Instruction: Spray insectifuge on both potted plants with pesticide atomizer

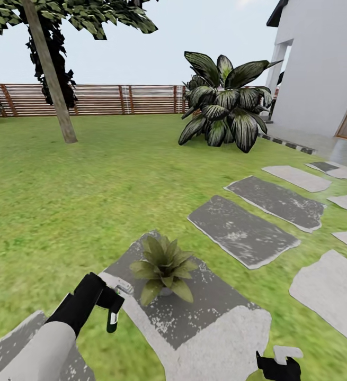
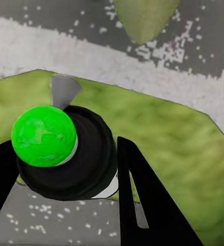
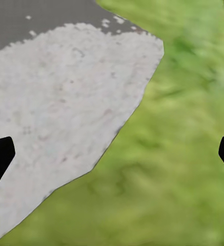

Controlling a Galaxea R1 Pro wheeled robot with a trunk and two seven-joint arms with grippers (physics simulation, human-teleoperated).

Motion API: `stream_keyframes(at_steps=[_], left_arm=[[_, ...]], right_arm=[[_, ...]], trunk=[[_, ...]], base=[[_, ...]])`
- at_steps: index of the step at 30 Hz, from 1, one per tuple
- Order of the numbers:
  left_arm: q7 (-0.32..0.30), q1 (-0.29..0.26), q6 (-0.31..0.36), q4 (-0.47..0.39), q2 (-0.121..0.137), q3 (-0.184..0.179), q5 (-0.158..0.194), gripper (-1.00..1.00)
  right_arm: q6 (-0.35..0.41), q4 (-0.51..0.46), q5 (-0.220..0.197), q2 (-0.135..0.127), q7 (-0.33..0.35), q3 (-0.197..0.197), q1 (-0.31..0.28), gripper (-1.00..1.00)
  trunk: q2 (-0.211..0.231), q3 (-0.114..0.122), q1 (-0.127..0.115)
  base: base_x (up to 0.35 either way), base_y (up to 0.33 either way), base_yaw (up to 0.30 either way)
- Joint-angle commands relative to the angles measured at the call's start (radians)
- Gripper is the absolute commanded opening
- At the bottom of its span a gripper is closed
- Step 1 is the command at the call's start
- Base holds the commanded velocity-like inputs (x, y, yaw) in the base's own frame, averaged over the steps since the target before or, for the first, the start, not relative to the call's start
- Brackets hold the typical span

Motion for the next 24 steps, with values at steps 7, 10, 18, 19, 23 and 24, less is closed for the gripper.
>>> stream_keyframes(at_steps=[7, 10, 18, 19, 23, 24], left_arm=[[-0.106, -0.117, 0.142, -0.007, 0.043, -0.094, -0.037, -1.00], [-0.201, -0.107, 0.139, -0.006, 0.121, -0.105, -0.047, -1.00], [-0.229, -0.101, 0.135, 0.008, 0.136, -0.117, -0.047, -1.00], [-0.229, -0.101, 0.136, 0.008, 0.135, -0.140, -0.047, -1.00], [-0.229, -0.102, 0.138, 0.007, 0.135, -0.184, -0.049, -1.00], [-0.229, -0.102, 0.138, 0.007, 0.135, -0.186, -0.049, -1.00]], right_arm=[[-0.004, 0.001, 0.011, 0.000, -0.005, -0.006, -0.001, 1.00], [-0.004, 0.001, 0.011, 0.000, -0.004, -0.006, -0.001, 1.00], [-0.004, 0.000, 0.012, 0.000, -0.002, -0.005, -0.001, 1.00], [-0.004, 0.000, 0.013, -0.001, -0.001, -0.004, -0.001, 1.00], [-0.004, 0.000, 0.014, -0.001, 0.000, -0.004, -0.001, 1.00], [-0.004, 0.000, 0.014, -0.001, 0.000, -0.004, -0.001, 1.00]], trunk=[[0.000, -0.001, 0.000], [0.000, -0.001, 0.000], [0.000, -0.001, 0.000], [0.000, -0.001, 0.000], [0.000, -0.001, 0.000], [0.000, -0.001, 0.000]], base=[[0.003, -0.002, 0.000], [0.000, 0.000, 0.000], [0.000, 0.000, 0.000], [0.000, 0.000, 0.000], [0.146, 0.071, 0.000], [0.247, 0.162, 0.000]])
